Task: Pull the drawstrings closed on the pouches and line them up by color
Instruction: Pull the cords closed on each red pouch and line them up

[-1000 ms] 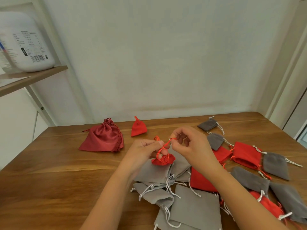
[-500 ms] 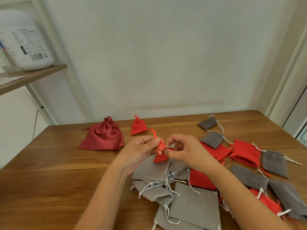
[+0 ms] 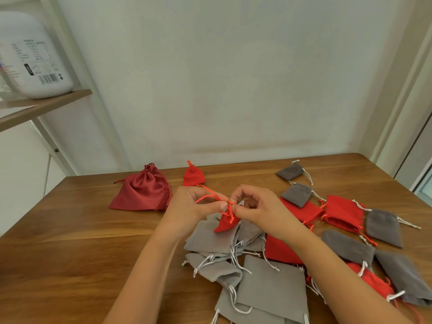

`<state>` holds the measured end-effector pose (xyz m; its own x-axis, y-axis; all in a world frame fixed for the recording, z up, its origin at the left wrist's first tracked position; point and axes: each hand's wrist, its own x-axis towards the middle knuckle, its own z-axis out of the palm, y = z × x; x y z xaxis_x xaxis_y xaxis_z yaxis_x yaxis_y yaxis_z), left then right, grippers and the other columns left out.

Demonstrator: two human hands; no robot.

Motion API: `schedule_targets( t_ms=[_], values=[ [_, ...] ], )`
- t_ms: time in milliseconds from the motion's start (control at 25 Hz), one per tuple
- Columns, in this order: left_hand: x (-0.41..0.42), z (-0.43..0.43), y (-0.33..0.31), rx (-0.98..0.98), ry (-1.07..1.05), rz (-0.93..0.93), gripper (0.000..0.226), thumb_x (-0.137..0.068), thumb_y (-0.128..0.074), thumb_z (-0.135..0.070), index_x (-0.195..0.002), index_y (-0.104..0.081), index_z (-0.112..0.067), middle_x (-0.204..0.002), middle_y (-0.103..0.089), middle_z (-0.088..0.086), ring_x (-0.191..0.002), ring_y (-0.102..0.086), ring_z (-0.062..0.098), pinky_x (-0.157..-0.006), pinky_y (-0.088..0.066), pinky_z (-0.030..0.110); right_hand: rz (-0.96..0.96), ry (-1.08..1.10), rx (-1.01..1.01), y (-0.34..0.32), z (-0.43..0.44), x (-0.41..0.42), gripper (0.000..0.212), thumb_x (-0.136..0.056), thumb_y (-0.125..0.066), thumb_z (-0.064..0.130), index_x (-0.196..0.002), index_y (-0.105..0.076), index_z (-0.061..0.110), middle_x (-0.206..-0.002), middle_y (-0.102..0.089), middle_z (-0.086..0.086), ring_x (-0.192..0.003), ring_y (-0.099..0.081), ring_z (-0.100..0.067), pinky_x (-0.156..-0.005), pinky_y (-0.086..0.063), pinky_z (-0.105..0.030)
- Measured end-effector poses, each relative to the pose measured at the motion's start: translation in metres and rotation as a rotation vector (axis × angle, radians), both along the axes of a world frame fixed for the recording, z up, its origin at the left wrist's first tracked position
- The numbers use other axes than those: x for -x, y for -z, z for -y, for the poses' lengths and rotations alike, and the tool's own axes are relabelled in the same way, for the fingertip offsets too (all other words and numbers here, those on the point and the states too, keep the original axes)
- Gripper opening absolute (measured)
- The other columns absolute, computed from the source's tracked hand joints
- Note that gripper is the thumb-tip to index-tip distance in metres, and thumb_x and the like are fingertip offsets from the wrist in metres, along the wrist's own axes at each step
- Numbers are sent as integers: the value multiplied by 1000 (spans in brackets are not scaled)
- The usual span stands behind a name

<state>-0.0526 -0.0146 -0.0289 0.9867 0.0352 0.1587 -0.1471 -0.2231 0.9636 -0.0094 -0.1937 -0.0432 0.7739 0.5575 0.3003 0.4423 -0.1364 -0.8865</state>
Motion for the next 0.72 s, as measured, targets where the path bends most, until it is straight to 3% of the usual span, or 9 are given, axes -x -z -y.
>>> schedule_targets(
  t_ms=[160,280,360,480,600,720],
  values=[
    [-3,11,9,-290,-205,195,13,-74,-76,-2,-79,-71,-13,-74,-70,-8,-70,-64,-1,-65,-49,12,46,95,21,6,-5,-1,9,-82,-70,12,-77,-65,16,-60,-58,20,-49,-42,-2,-50,-33,-14],
    [-3,17,17,-389,-316,403,10,-77,-75,-14,-81,-71,-22,-76,-68,-14,-75,-64,4,-70,-51,22,-37,105,-81,5,-2,-7,17,-89,-65,19,-73,-70,14,-60,-61,13,-53,-48,-2,-56,-38,-13],
    [-1,18,20,-413,-348,497,8,-77,-73,-22,-81,-70,-28,-81,-67,-17,-79,-63,6,-74,-50,26,-147,68,-140,5,-1,-10,12,-90,-62,15,-85,-72,14,-67,-66,10,-53,-50,-3,-56,-38,-10],
    [-2,17,21,-411,-354,541,14,-75,-74,-21,-82,-69,-32,-82,-67,-23,-85,-62,3,-79,-49,26,-309,-47,-243,9,-4,-9,27,-87,-62,4,-112,-67,14,-85,-72,4,-52,-50,-7,-54,-40,-14],
    [-4,16,24,-358,-325,540,16,-75,-76,-15,-83,-71,-28,-85,-70,-17,-88,-64,6,-79,-51,28,-245,4,-273,8,-4,-8,27,-85,-64,-2,-102,-71,16,-75,-72,5,-49,-50,-7,-55,-43,-15],
    [-4,22,21,-179,-249,430,17,-75,-77,-8,-80,-73,-23,-82,-72,-10,-83,-67,7,-77,-52,24,-108,161,-190,6,-4,-10,25,-86,-63,-4,-92,-72,18,-70,-69,6,-52,-54,-3,-57,-44,-14]
  ],
)
